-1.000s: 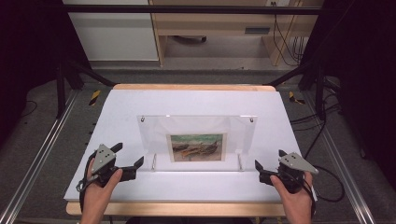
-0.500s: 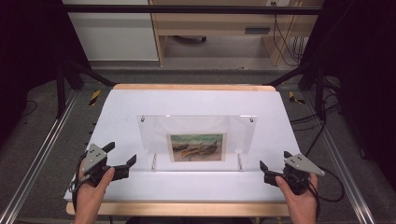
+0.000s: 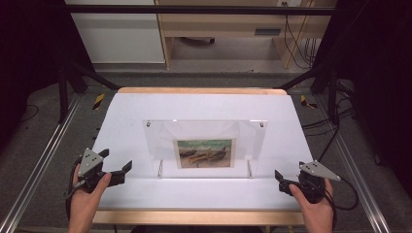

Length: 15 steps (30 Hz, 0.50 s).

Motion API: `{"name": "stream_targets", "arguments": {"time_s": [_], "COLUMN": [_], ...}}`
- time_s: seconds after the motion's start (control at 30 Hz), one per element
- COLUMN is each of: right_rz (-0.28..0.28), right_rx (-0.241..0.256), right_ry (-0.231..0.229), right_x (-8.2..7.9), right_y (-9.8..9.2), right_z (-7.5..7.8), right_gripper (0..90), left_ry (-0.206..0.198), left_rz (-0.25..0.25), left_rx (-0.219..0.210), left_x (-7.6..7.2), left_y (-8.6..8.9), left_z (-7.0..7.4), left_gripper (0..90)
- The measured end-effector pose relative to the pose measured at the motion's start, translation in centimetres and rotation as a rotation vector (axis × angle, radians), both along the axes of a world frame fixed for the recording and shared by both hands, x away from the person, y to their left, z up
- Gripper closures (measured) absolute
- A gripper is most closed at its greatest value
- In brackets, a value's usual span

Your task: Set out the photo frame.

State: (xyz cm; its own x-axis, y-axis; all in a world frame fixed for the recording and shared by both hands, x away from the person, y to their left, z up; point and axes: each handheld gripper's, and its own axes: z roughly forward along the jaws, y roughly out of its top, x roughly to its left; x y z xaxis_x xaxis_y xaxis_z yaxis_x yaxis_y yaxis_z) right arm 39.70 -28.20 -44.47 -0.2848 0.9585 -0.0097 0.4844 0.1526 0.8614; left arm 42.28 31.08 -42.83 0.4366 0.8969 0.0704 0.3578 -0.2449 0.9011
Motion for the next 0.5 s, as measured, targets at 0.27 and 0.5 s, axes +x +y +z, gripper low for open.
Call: {"name": "stream_targets", "arguments": {"time_s": [0.27, 0.5], "right_rz": [-0.045, -0.061], "right_rx": [-0.023, -0.04], "right_ry": [0.028, 0.059], "right_x": [1.0, 2.9], "right_y": [-0.6, -0.2], "right_z": [-0.6, -1.5], "right_gripper": [11.8, 12.4], "left_ry": [0.053, 0.067], "left_rz": [0.032, 0.062], "left_rx": [0.096, 0.11], "left_x": [1.2, 2.9], "left_y": [0.1, 0.1], "left_z": [-0.7, -1.2], "left_gripper": [6.6, 7.3]}}
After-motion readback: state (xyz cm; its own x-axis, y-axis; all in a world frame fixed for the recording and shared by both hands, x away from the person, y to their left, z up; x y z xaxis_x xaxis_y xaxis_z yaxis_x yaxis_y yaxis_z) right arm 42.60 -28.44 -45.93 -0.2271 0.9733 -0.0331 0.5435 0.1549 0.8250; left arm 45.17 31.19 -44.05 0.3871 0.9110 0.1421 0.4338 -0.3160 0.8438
